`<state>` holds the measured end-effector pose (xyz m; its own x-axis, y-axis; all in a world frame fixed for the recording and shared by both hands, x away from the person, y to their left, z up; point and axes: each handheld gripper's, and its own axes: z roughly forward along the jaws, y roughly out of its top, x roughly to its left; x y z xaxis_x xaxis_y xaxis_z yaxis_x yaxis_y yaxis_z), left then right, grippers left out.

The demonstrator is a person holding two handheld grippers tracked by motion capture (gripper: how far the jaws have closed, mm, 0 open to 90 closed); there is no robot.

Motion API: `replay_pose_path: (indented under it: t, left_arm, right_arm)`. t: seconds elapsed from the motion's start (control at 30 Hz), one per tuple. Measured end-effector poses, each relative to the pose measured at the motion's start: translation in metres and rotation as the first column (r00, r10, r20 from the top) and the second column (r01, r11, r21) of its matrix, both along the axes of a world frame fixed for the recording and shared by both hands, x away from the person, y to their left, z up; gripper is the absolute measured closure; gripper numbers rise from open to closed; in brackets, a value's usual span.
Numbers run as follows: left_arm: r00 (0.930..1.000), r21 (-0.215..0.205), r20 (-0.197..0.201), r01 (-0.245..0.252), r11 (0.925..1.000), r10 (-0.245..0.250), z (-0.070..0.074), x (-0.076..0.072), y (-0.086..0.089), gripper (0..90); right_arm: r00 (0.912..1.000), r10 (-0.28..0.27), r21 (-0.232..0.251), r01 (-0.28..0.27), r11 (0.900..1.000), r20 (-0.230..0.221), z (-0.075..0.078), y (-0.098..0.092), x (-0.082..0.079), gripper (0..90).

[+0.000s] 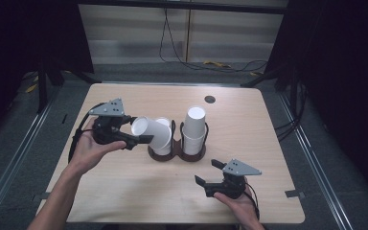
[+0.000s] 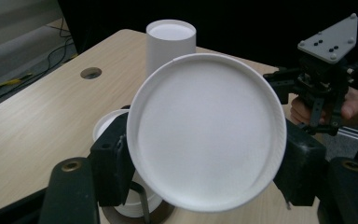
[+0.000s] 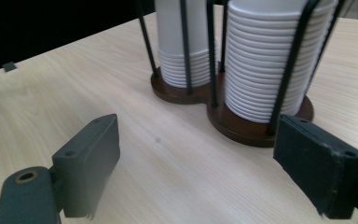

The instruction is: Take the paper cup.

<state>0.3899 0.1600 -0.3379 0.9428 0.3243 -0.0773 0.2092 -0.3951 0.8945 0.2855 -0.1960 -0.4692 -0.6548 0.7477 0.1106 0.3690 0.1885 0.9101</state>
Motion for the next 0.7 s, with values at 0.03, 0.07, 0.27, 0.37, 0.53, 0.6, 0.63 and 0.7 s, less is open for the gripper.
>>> replay_pose_path:
  t: [0.03, 0.07, 0.27, 0.37, 0.53, 0.6, 0.63, 0.7]
  left_arm:
    - [0.9999, 0.000, -0.004, 0.012, 0.9999, -0.012, -0.002, -0.003, -0.001, 32.6]
    - [1.0000, -0.004, -0.006, 0.008, 1.0000, -0.008, -0.004, -0.005, -0.001, 32.5]
    - [0.9997, 0.000, -0.013, 0.020, 0.9998, -0.020, -0.016, -0.015, -0.002, 32.5]
    - [0.9999, 0.004, -0.010, 0.014, 0.9999, -0.014, -0.024, -0.018, -0.003, 32.5]
    - [0.9989, -0.004, -0.018, 0.043, 0.9990, -0.043, -0.034, -0.023, -0.006, 32.5]
    - [0.9981, -0.010, -0.026, 0.056, 0.9984, -0.056, -0.038, -0.025, -0.008, 32.5]
    - [0.9981, -0.010, -0.026, 0.056, 0.9984, -0.056, -0.038, -0.025, -0.008, 32.5]
    - [0.9975, -0.009, -0.022, 0.067, 0.9977, -0.067, -0.041, -0.028, -0.010, 32.5]
  right_arm:
    - [1.0000, 0.008, 0.000, -0.008, 1.000, 0.002, 0.000, 0.001, 0.000, 14.1]
    - [0.9998, 0.020, 0.006, -0.020, 1.000, 0.002, 0.001, 0.002, 0.000, 13.5]
    - [0.9964, 0.083, 0.015, -0.084, 0.996, 0.013, 0.006, 0.009, -0.002, 13.3]
    - [0.9951, 0.095, 0.014, -0.096, 0.995, 0.026, 0.012, 0.014, -0.001, 13.4]
    - [0.9892, 0.139, 0.019, -0.140, 0.990, 0.046, 0.022, 0.027, -0.002, 13.4]
    - [0.9868, 0.153, 0.012, -0.154, 0.988, 0.052, 0.026, 0.032, -0.001, 13.4]
    - [0.9856, 0.160, 0.010, -0.161, 0.987, 0.053, 0.027, 0.034, 0.000, 13.4]
    - [0.9830, 0.174, 0.004, -0.175, 0.985, 0.057, 0.030, 0.038, 0.003, 13.6]
